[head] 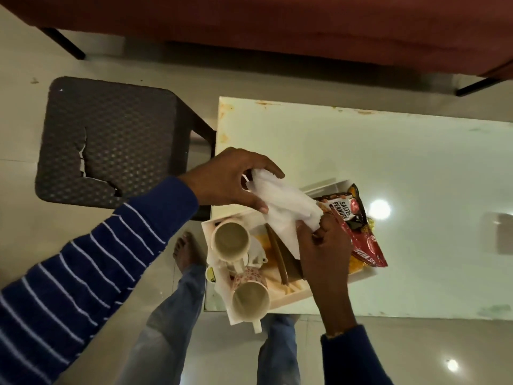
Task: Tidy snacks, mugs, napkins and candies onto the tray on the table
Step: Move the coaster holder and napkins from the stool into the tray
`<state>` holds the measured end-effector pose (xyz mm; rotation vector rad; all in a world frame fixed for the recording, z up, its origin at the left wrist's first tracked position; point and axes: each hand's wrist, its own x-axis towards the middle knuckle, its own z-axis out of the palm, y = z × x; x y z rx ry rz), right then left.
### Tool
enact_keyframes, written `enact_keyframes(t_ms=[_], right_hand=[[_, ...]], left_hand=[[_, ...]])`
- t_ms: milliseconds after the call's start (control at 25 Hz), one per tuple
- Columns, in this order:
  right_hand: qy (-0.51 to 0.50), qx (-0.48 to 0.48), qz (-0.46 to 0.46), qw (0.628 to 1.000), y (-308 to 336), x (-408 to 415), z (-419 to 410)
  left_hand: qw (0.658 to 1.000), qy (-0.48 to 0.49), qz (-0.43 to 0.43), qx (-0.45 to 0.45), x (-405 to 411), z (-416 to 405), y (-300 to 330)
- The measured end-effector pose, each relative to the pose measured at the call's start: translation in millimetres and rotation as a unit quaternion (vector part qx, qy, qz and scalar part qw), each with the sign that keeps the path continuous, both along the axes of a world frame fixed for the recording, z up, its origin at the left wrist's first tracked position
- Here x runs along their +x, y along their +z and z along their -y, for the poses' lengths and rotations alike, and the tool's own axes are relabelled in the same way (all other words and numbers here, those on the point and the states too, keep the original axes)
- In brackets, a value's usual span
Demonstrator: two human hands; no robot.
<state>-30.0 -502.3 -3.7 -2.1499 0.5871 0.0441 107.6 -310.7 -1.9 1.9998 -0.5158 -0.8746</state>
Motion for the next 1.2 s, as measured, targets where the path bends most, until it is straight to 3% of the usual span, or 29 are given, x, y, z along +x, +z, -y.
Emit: enact_keyframes(t_ms=[120,240,440,720,1000,1200], right_hand=[[-0.054,-0.041,-0.009,0.998,-8,-39,7],[-0.072,-0.064,-0.031,0.995,-24,-75,8],[-0.036,-0.079,-0.023,0.996,-51,-101,3],[0.009,-0.126,-0.079,0.989,-72,-95,-10],[0.031,-0.19,-0.103,0.976,-72,-89,-19],[0.049,-0.225,-0.145,0.962,-65,-90,-22]], left_hand=[[0.995,-0.06,0.071,0.022,-16,33,-14],[0.99,-0.103,0.077,0.053,-30,51,-29],[0.968,-0.173,0.096,0.153,-44,62,-51],[0.94,-0.212,0.179,0.198,-47,68,-70],[0.953,-0.188,0.137,0.195,-46,63,-76],[0.98,-0.056,0.127,0.144,-42,26,-64]])
